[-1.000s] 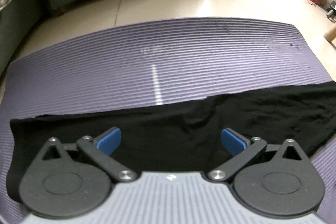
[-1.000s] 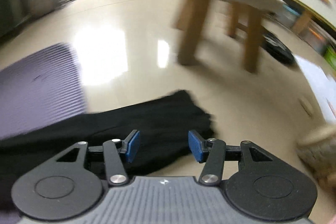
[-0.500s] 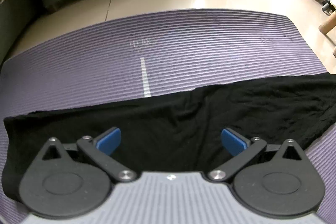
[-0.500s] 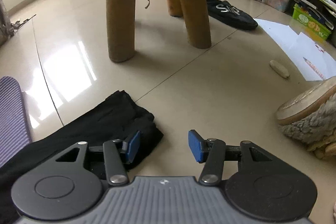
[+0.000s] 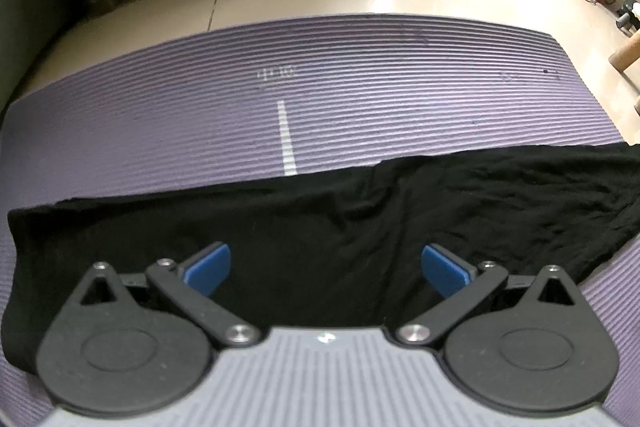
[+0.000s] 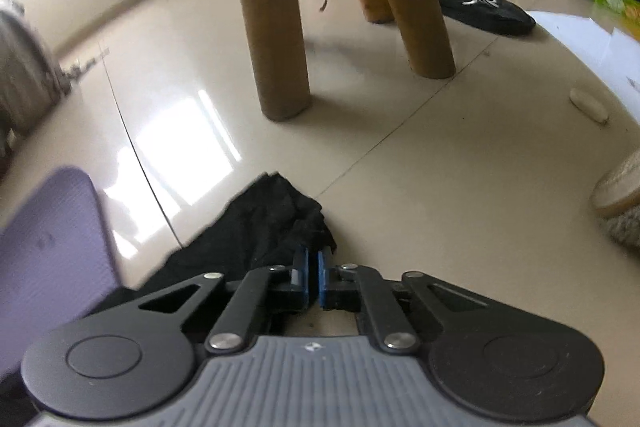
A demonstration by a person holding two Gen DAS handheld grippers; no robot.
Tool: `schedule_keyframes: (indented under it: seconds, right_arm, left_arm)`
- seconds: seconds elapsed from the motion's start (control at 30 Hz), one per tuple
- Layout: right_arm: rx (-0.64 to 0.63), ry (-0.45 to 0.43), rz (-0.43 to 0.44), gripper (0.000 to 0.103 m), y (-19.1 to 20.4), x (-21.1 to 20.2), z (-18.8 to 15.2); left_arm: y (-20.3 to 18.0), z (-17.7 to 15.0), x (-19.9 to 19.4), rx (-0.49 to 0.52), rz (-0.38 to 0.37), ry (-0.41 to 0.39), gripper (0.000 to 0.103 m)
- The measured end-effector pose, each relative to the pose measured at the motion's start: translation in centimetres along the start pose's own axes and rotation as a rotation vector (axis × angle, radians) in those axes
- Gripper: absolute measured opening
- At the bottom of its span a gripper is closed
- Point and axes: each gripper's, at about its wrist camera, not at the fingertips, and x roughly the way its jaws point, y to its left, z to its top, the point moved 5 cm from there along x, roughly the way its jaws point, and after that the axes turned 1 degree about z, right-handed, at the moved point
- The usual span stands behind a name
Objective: Fold clothes
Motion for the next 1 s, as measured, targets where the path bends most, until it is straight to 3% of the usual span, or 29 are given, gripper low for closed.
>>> schedule_keyframes:
  seconds: [0.07, 0.17, 0.4, 0.53, 0.73, 1.0]
  right_arm:
    - [-0.021, -0.021, 0.04, 0.003, 1.2, -0.9, 0.4]
    - [-0.075, -0.038, 0.112, 0.003, 3.9, -2.2, 0.8]
    - [-0.227, 0.013, 0.266, 0.003, 10.7, -3.7, -1.3]
    - [-0.307, 0.056, 0.318, 0.003, 13.4, -3.9, -3.0]
    - [-0.395, 0.129, 0.407, 0.003, 17.3, -5.0, -6.6]
    - [-0.454, 0.181, 0.496, 0.003, 19.8, -6.8, -9.3]
  left_arm:
    - [0.3, 0.2, -0.2, -0.01, -0.022, 0.001, 0.102]
    - [0.4, 0.5, -0.4, -0.055, -0.115, 0.009, 0.102]
    - [-1.7, 2.4, 0.2, -0.319, -0.585, 0.088, 0.098]
    - [-5.5, 3.4, 1.5, -0.333, -0.733, 0.132, 0.096]
    - [-11.2, 3.9, 4.7, -0.417, -0.893, 0.23, 0.093]
    - [-15.5, 3.0, 7.7, -0.57, -0.987, 0.324, 0.09]
